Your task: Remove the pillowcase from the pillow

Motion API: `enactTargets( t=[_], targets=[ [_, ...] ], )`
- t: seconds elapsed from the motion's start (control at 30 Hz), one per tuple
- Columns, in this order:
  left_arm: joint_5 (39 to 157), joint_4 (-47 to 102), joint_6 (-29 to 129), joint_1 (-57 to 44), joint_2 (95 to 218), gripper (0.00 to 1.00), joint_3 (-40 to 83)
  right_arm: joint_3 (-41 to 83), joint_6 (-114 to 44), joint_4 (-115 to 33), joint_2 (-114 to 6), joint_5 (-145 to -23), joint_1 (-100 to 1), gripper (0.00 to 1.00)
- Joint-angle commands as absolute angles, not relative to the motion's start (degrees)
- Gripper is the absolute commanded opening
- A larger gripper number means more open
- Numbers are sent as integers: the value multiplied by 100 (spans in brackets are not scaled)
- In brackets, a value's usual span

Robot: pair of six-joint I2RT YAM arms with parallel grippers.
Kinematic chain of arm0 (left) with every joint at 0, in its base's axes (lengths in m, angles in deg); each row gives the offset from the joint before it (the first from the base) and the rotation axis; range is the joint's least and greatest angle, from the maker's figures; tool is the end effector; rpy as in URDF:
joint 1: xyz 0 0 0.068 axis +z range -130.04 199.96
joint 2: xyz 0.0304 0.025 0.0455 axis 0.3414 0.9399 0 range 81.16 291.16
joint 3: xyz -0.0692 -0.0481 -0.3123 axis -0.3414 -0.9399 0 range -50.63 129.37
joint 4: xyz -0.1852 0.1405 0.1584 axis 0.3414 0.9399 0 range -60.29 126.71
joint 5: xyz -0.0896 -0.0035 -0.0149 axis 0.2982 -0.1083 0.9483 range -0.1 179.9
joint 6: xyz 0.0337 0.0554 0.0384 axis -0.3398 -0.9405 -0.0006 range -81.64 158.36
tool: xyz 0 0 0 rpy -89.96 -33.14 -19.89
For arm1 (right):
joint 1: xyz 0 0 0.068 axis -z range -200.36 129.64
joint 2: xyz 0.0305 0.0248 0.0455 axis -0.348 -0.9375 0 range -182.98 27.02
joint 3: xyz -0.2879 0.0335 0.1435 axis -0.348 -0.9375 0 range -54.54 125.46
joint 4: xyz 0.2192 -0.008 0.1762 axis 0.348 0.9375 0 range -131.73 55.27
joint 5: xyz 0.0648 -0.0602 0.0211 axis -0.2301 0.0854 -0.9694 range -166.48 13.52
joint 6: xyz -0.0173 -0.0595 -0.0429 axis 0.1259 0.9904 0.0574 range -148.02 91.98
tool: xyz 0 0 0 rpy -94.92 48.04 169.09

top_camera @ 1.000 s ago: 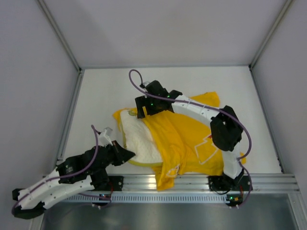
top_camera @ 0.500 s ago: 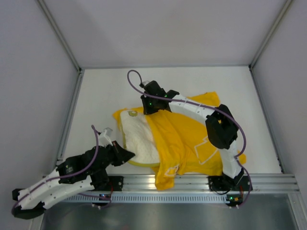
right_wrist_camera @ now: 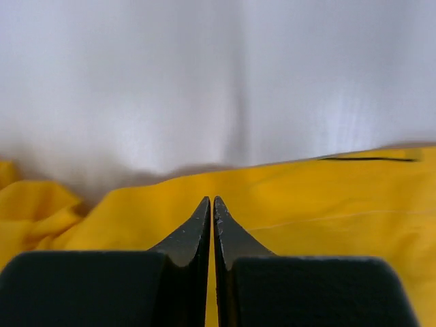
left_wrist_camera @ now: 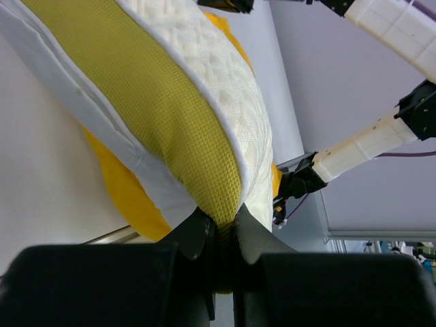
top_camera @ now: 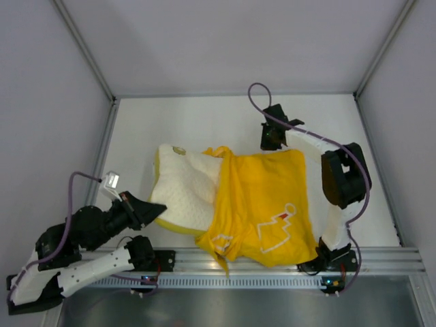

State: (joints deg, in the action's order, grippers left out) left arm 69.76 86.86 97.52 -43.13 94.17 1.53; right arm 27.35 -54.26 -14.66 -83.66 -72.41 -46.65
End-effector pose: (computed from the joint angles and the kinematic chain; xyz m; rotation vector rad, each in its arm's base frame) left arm 0.0230 0.0030 0.3579 -0.1903 2.0198 -1.1075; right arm 0.4241 0.2044 0.2199 0.0269 2.5640 0.2665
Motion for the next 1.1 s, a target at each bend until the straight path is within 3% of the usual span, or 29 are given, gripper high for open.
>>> enactTargets(
  t=[0.0,0.2,0.3,0.4,0.43,0.5,0.53,0.7,1.07],
  targets=[
    [6574,9053,9628,-4323,9197,0,781,2404,-5527,-1501,-7521,-6735,-4007,0],
    [6256,9449,9804,-4323,8924,0,966,1824,-5527,-1431,-6651,-6725,-3365,0],
    [6318,9440,9866,-4323,8977,0,791,1779,-5378,-1414,-6308,-7494,-3504,2],
    [6379,9423,9927,-4323,9170,0,624,1841,-5298,-1317,-5957,-8261,-4004,25],
    [6388,9414,9979,-4323,9214,0,501,1798,-5307,-1308,-5816,-8307,-4171,53],
    [6397,9379,9989,-4323,9363,0,404,1578,-5394,-1360,-5325,-8464,-4740,79],
    [6397,9379,9997,-4323,9390,0,325,1247,-5613,-1578,-5149,-8596,-4883,99],
    [6362,9326,10042,-4323,9294,0,140,-310,-6774,-3301,-4234,-10493,-5165,99],
    [6537,9150,10173,-4323,9091,0,-150,-471,-6783,-3435,-5094,-9591,-7168,97]
  ],
)
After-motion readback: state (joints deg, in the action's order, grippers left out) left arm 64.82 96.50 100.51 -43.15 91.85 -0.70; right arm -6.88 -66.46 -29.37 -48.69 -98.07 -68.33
